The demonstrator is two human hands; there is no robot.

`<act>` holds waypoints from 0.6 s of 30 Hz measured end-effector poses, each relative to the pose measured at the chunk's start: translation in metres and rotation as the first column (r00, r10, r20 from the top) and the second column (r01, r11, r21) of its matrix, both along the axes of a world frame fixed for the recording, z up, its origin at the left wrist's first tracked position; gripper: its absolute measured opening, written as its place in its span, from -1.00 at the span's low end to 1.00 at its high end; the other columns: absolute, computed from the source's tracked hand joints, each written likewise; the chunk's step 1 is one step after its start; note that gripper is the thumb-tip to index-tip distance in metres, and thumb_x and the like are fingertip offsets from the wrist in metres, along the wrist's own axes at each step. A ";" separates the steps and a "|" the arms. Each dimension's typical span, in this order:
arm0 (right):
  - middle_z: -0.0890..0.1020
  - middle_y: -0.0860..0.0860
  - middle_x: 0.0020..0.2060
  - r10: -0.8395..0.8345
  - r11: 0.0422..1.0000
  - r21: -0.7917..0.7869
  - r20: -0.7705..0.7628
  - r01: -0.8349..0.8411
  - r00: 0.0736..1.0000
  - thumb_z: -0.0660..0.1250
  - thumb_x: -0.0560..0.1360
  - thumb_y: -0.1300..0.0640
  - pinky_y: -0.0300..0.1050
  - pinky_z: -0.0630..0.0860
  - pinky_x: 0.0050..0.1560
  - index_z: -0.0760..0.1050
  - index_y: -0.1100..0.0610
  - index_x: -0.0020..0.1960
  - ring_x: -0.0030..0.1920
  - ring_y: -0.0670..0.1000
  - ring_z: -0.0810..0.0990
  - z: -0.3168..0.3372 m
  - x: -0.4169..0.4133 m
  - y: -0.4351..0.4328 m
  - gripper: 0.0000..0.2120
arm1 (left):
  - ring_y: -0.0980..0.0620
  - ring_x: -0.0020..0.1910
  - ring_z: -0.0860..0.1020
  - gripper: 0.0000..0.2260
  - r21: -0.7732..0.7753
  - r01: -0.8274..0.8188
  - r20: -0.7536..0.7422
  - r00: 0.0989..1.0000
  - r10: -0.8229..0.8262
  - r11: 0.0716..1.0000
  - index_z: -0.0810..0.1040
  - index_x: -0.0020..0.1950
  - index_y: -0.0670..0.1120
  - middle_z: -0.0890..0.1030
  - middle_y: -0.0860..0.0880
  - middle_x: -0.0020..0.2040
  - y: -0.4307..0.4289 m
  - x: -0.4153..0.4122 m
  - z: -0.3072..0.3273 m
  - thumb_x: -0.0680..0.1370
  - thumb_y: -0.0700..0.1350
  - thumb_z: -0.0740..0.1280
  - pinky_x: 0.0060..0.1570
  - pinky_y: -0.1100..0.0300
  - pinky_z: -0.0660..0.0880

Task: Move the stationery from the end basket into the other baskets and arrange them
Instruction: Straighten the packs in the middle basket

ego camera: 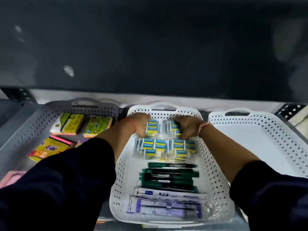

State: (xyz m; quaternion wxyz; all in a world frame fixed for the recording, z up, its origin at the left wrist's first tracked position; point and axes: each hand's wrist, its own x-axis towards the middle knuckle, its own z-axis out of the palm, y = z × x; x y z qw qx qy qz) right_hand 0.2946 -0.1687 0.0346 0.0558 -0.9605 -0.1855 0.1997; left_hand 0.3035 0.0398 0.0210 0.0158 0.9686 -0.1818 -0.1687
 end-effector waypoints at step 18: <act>0.30 0.07 0.47 -0.010 0.999 0.033 -0.053 0.011 0.999 0.46 0.38 0.11 0.01 0.26 0.46 0.07 0.02 0.51 0.44 0.10 0.30 0.008 -0.084 -0.016 -0.16 | -0.09 0.41 0.24 -0.25 -0.103 0.155 -0.055 0.985 -0.161 0.983 0.17 0.47 -0.13 0.26 -0.14 0.45 -0.009 -0.076 0.011 0.38 -0.09 0.45 0.38 0.14 0.26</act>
